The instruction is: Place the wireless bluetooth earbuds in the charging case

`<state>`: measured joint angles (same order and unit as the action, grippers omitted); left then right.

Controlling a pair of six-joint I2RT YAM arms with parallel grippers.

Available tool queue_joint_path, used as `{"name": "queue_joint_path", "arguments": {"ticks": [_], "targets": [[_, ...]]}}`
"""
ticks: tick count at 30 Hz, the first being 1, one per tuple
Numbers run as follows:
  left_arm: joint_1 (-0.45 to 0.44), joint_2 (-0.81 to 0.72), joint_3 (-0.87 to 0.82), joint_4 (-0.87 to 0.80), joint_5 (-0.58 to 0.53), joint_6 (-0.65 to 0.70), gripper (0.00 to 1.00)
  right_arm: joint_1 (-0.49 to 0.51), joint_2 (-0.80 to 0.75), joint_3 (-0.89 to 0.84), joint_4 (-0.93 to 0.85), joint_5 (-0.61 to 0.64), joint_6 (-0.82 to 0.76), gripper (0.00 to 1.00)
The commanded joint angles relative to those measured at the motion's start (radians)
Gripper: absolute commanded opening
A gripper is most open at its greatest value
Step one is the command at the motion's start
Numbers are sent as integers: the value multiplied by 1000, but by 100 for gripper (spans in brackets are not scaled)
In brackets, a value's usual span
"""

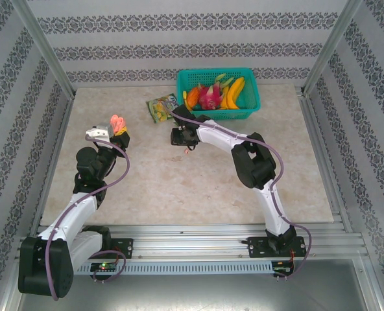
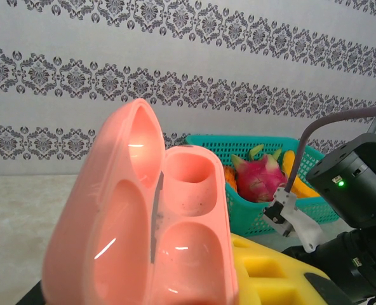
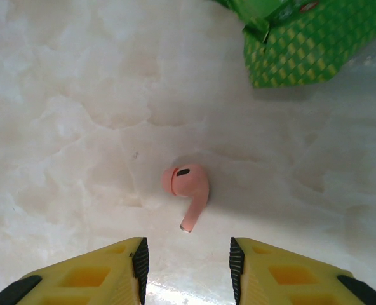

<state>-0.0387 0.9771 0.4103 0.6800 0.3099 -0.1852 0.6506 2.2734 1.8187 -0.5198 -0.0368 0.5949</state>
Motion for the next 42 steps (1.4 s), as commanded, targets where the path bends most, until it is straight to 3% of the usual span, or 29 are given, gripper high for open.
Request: {"name": "queue_joint_path", "arguments": {"ticks": [1,12,32,42], "targets": [[10,-19,21,-2,6,-10,0,9,31,19,-14,-18,-10,42],[10,-15,19,3,5,-12,0,-12,-9,-91,-11,-7,0,40],[10,9,25,27,9,-18,0,26,-277,-497,101,-98,151,40],[10,14,32,22,8,-13,0,63,-465,-592,92,-5,191,44]]}}
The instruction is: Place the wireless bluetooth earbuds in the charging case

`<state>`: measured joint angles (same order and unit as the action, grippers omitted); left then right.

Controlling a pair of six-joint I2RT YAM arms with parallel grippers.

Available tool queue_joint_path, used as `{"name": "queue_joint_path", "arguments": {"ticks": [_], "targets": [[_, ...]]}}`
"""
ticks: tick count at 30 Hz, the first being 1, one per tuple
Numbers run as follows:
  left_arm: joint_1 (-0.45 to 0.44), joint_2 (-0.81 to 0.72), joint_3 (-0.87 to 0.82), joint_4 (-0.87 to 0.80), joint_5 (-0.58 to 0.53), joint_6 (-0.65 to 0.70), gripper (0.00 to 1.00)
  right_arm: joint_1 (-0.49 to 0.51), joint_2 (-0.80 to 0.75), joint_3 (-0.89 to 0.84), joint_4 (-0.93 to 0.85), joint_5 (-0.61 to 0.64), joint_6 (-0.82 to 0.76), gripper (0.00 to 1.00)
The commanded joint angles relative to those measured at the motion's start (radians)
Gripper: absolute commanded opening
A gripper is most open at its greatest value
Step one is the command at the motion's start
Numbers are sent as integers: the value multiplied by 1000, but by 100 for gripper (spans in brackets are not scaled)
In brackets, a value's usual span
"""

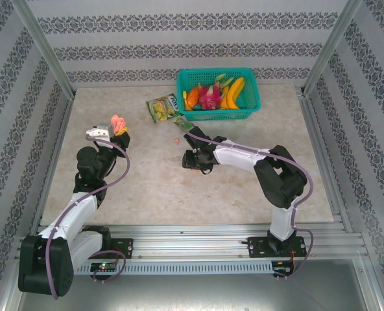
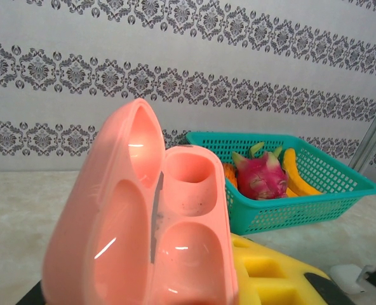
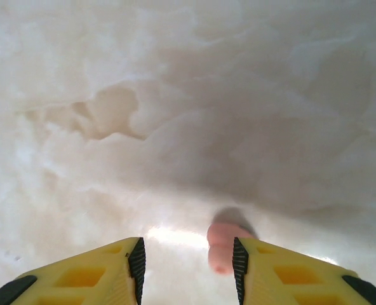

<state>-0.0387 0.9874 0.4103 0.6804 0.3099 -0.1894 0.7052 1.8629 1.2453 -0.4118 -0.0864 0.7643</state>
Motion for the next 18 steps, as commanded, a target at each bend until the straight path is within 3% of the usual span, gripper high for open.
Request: {"name": "queue_joint_path", "arguments": {"ticks": [1,9,14,18], "targets": [[11,3,33,24,8,-8,0,13,-59,-22,-24,42,14,44],[10,2,38,17,13,-7,0,57,-8,29,-118,183,-206,43],[10,-2,38,10,13,-4,0,49,29,48,-108,170,-376,40],[11,0,36,11,16,-5,0,35,56,72,-111,128,-426,40]]}}
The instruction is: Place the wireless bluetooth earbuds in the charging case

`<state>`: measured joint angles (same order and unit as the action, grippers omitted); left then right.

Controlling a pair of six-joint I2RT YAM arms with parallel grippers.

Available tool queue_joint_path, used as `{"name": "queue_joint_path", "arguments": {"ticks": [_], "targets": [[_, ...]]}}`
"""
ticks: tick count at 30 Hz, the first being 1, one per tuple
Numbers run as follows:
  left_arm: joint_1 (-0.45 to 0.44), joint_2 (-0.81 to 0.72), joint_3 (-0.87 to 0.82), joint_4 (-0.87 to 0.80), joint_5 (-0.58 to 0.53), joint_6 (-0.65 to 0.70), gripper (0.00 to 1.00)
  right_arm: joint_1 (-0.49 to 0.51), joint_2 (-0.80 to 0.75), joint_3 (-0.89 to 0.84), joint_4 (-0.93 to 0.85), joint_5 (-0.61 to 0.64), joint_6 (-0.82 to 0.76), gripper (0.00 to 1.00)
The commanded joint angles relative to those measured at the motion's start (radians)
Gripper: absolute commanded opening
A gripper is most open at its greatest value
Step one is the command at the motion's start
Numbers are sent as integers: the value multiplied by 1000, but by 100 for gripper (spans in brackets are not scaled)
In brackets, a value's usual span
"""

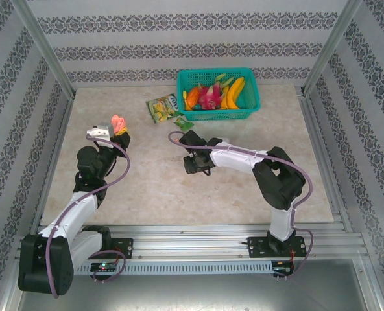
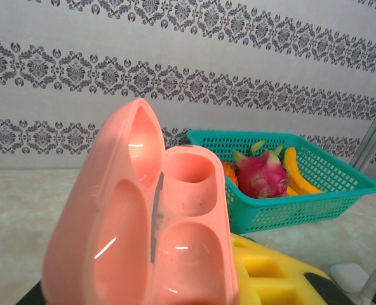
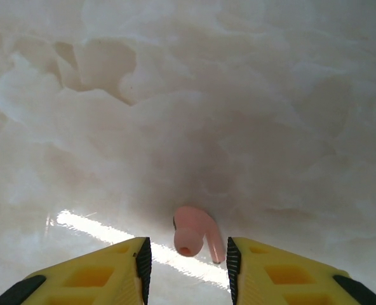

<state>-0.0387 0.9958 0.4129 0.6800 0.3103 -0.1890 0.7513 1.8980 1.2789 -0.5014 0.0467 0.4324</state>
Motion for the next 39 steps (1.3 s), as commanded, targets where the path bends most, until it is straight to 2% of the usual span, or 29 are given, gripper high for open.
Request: {"name": "queue_joint_path", "arguments": {"ticks": [1,17,39], "targets": [[10,-8,32,12,16,-6,0,-13,26,42,-22,-12,-96,40],[10,-17,31,-3,23,-1,0,-39,102,65,-19,-52,-102,34],[9,-6,33,4,30,-12,0,-137,-1,-13,6,-102,-78,34]]}}
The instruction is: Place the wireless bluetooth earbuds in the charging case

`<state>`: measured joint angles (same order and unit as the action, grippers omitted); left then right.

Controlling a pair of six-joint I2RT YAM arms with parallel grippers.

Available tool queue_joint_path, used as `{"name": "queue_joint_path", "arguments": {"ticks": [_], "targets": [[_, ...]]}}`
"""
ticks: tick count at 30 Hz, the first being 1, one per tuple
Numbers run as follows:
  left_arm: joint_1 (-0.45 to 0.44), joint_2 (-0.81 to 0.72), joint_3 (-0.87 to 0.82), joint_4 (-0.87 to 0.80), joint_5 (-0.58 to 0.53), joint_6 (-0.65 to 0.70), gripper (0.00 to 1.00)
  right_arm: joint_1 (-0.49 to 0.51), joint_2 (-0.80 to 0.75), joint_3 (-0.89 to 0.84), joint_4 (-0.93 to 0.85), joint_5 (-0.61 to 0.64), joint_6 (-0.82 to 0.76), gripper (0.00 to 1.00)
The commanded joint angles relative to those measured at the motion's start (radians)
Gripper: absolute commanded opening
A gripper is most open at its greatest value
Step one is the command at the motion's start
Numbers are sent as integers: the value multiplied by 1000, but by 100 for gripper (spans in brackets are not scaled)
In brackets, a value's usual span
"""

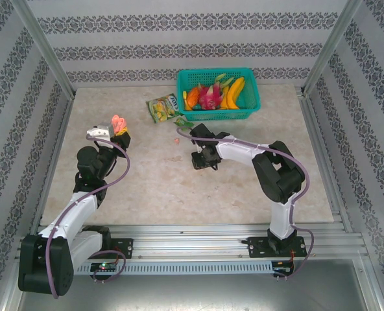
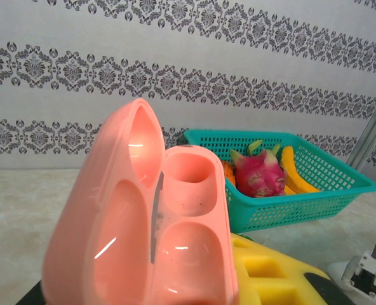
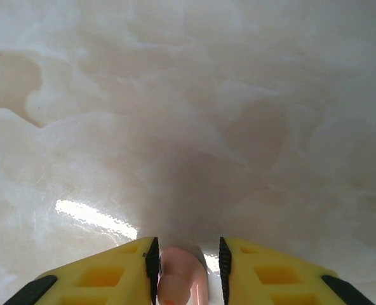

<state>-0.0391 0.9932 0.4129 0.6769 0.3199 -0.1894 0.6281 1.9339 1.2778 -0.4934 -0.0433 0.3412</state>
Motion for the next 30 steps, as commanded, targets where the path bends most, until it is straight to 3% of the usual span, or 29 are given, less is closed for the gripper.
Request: {"name": "queue_joint_path", "arguments": {"ticks": [1,12,30], "targets": [[10,-4,33,7,21,-11,0,-17,-40,-14,-2,-16,13,35],[10,0,30,16,19,-10,0,-9,-81,-49,-22,-37,-47,44],[10,4,30,20,21,-16,0,20,-43,-30,-40,-8,-64,44]]}}
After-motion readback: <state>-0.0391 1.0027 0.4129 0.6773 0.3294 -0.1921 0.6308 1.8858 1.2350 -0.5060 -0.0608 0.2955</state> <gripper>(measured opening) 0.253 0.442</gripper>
